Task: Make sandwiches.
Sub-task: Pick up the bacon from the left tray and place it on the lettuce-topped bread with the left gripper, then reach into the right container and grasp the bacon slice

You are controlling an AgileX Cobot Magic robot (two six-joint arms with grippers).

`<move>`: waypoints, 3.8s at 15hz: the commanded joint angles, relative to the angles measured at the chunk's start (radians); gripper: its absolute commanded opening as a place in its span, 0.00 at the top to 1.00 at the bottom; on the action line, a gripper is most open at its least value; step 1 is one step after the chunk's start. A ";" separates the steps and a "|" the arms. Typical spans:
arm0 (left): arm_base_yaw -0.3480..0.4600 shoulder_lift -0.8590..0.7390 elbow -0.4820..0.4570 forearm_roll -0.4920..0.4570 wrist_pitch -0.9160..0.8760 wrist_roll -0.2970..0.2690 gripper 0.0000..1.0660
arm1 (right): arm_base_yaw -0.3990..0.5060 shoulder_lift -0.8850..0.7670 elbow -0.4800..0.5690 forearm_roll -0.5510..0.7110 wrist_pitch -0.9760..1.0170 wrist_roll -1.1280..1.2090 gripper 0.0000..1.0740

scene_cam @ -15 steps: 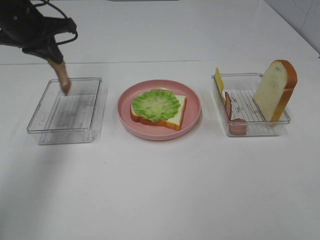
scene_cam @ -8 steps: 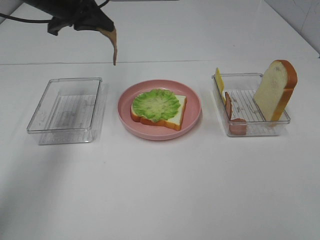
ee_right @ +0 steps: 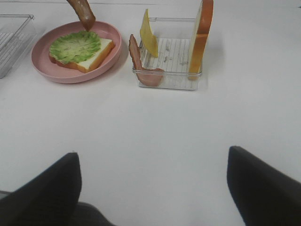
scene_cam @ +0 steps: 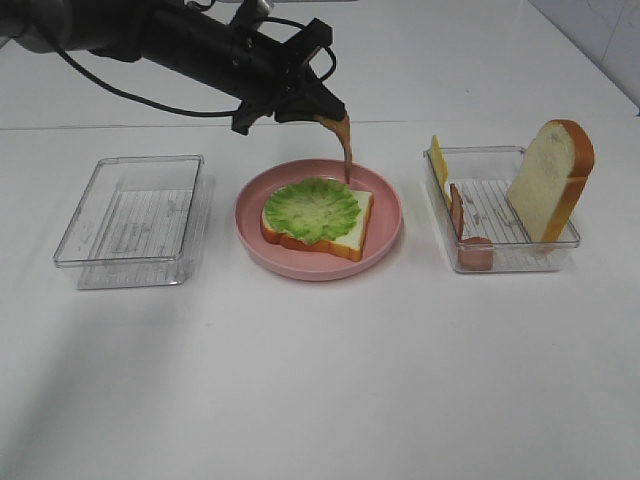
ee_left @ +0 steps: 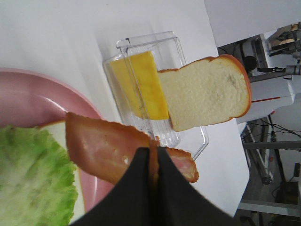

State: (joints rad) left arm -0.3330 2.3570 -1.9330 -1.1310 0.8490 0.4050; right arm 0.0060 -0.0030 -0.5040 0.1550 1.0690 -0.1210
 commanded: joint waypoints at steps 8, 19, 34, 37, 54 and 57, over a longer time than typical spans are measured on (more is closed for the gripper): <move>-0.023 0.073 -0.031 0.248 0.022 -0.142 1.00 | -0.004 -0.014 0.001 0.005 -0.008 0.002 0.25; -0.023 0.058 -0.031 0.537 -0.022 -0.318 0.82 | -0.004 -0.014 0.001 0.005 -0.008 0.002 0.25; -0.023 -0.446 -0.006 1.137 0.438 -0.513 0.16 | -0.004 -0.014 0.001 0.005 -0.008 0.002 0.25; -0.023 -0.621 0.115 1.146 0.437 -0.520 0.16 | -0.004 -0.014 0.001 0.005 -0.008 0.002 0.25; -0.023 -2.192 1.348 1.142 0.213 -0.451 0.16 | -0.004 -0.014 0.001 0.027 -0.010 0.003 0.25; -0.023 -2.394 1.384 1.151 0.247 -0.422 0.16 | -0.004 0.005 -0.002 0.025 -0.020 0.018 0.25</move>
State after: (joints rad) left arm -0.3560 0.0000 -0.5510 0.0180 1.0920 -0.0230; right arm 0.0060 0.0030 -0.5040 0.1820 1.0670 -0.1130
